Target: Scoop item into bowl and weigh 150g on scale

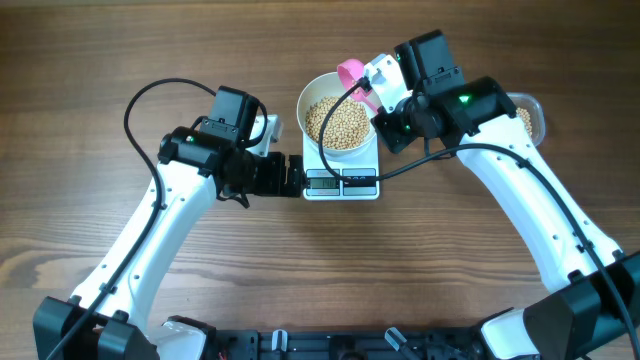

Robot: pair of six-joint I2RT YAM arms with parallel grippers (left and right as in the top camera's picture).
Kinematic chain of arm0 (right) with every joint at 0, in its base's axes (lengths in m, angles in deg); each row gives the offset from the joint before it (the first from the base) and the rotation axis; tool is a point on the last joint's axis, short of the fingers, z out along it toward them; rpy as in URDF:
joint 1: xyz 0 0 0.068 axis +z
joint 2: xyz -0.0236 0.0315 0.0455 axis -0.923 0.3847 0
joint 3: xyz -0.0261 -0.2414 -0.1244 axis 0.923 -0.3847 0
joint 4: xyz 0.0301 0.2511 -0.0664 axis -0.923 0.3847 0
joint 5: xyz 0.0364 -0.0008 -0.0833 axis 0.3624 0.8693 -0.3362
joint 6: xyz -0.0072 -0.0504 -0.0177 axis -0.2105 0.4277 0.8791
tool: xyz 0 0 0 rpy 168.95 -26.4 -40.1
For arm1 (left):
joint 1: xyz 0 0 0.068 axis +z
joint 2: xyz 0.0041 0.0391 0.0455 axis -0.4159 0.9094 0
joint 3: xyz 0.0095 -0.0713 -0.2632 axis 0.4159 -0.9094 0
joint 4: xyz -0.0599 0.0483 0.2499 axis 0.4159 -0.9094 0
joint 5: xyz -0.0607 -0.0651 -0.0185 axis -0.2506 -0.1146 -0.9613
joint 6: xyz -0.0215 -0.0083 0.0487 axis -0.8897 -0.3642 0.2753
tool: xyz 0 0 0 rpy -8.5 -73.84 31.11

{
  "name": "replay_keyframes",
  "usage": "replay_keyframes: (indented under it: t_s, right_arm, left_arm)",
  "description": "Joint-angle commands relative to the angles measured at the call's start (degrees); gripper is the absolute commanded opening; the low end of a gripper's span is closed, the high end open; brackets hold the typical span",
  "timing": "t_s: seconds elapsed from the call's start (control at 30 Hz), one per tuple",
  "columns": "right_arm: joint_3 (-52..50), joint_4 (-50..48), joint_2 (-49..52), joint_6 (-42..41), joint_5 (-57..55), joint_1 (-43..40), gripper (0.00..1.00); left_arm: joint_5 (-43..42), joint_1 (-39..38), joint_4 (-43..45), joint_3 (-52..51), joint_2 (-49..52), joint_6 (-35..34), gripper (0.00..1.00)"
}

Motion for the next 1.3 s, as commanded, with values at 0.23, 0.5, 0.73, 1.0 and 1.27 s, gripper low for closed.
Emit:
replay_keyframes:
  t_s: [0.23, 0.5, 0.73, 1.0, 1.27]
  right_arm:
    - [0.9, 0.3, 0.4, 1.2, -1.7, 0.5, 0.04]
    - [0.8, 0.2, 0.5, 1.1, -1.8, 0.5, 0.04]
    - [0.8, 0.2, 0.5, 0.9, -1.8, 0.5, 0.04]
    - [0.8, 0.1, 0.5, -2.5, 0.1, 0.1, 0.04]
    - [0.8, 0.3, 0.5, -5.3, 11.3, -3.3, 0.04]
  left_arm:
    - [-0.3, 0.2, 0.2, -0.1, 0.4, 1.1, 1.0]
    - [-0.3, 0.2, 0.2, -0.1, 0.4, 1.2, 1.0]
    - [-0.3, 0.2, 0.2, -0.1, 0.4, 1.1, 1.0]
    - [-0.3, 0.2, 0.2, -0.1, 0.4, 1.2, 1.0]
    - [-0.3, 0.2, 0.2, -0.1, 0.4, 1.1, 1.0]
